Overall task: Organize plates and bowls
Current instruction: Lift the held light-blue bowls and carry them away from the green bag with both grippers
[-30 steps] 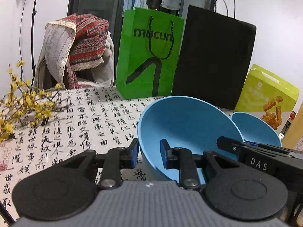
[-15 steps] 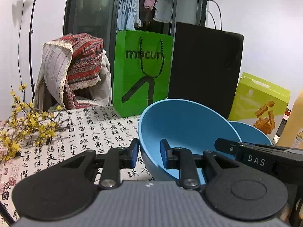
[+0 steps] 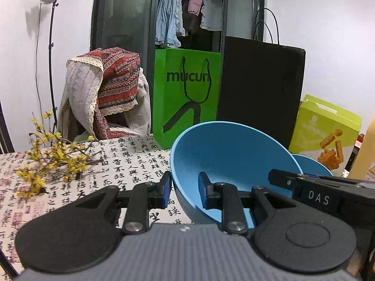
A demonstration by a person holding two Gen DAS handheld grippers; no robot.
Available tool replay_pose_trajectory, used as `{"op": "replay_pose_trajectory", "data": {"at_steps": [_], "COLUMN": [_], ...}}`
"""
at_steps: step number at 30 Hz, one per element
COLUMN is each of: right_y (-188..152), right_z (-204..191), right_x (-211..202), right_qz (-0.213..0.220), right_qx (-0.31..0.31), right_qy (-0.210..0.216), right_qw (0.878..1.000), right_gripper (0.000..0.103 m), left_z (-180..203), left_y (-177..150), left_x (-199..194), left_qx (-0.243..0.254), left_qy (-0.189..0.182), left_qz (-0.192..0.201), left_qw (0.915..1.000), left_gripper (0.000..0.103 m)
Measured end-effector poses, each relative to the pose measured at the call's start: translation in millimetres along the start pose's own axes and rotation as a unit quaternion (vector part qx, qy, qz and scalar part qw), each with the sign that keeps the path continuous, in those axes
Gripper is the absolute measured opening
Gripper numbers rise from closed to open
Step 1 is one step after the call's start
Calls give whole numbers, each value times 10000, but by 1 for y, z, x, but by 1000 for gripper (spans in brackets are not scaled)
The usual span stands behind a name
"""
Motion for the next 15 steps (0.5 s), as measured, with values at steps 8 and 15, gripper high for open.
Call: {"op": "replay_pose_trajectory", "data": {"at_steps": [8,15], "right_y": [7,6], "right_z": [-7,-14], "right_x": [-28,-51], "right_qz": [62,50], "right_qx": [-60,-78], "right_qy": [40,40], "right_qw": [10000,9999], "right_gripper": [19,19], "left_z": [5,6], "left_y": [1,-4], "left_x": [-28,-55], "left_qx": [-29,-121], "left_qy": [82,97], "left_qz": [112,167], "left_qw": [9999,9997], "left_gripper": [25,25]}}
Point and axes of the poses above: each gripper's, at about its wrist camera, not at the fingertips, and x roughly the way its jaws point, z to its right, y to its top, the point moved 7 cm from there along x, roughly the way its jaws point, and after that the axes turned 13 degrees about -x, right-handed, at the moved point
